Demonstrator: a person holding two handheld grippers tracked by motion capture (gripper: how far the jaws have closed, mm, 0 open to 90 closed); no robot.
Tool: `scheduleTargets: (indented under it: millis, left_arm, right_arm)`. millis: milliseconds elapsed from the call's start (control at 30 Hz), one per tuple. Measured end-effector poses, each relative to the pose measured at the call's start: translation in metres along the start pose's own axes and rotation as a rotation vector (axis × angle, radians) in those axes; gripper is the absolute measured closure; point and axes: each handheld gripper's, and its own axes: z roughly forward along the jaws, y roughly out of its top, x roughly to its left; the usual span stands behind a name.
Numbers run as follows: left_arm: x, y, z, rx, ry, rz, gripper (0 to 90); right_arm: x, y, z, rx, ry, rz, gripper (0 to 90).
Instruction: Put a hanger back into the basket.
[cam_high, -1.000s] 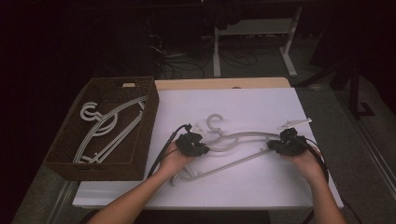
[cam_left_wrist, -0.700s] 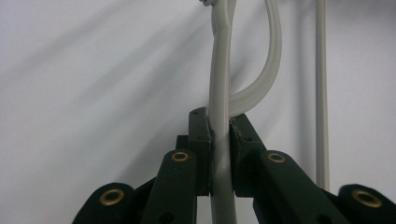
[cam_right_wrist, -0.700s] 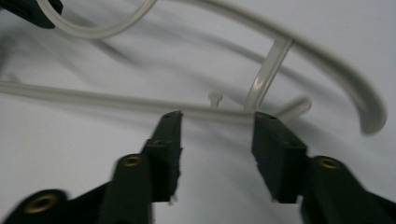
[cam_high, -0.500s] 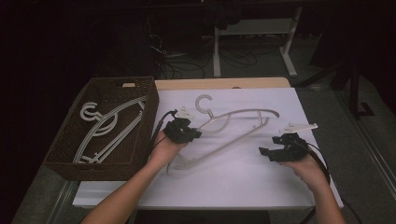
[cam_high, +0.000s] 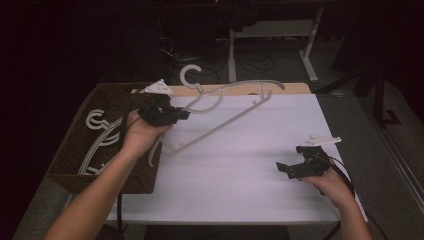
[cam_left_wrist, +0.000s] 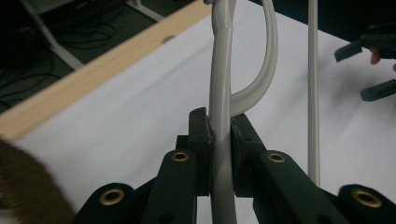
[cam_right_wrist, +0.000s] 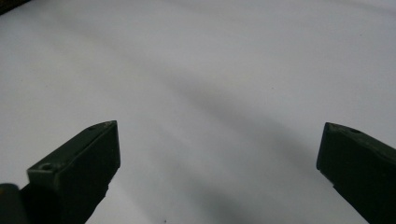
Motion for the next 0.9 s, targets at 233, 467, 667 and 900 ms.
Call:
scheduleTargets:
  millis: [233, 467, 667, 900]
  left_arm:
    - [0.044, -0.016, -0.053, -0.014, 0.099, -0.026, 81.6]
    - [0.091, -0.047, -0.089, 0.008, 0.197, -0.061, 81.6]
    - [0.119, -0.075, -0.109, 0.038, 0.246, -0.077, 81.6]
    - [0.144, -0.106, -0.128, 0.090, 0.308, -0.107, 81.6]
  right_arm:
    - [-0.001, 0.001, 0.001, 0.001, -0.016, 0.009, 0.0]
    - [-0.003, 0.002, 0.003, 0.002, -0.028, 0.015, 0.0]
    - [-0.003, 0.002, 0.003, 0.007, -0.034, 0.018, 0.0]
    - [-0.004, 0.001, 0.004, 0.010, -0.038, 0.024, 0.0]
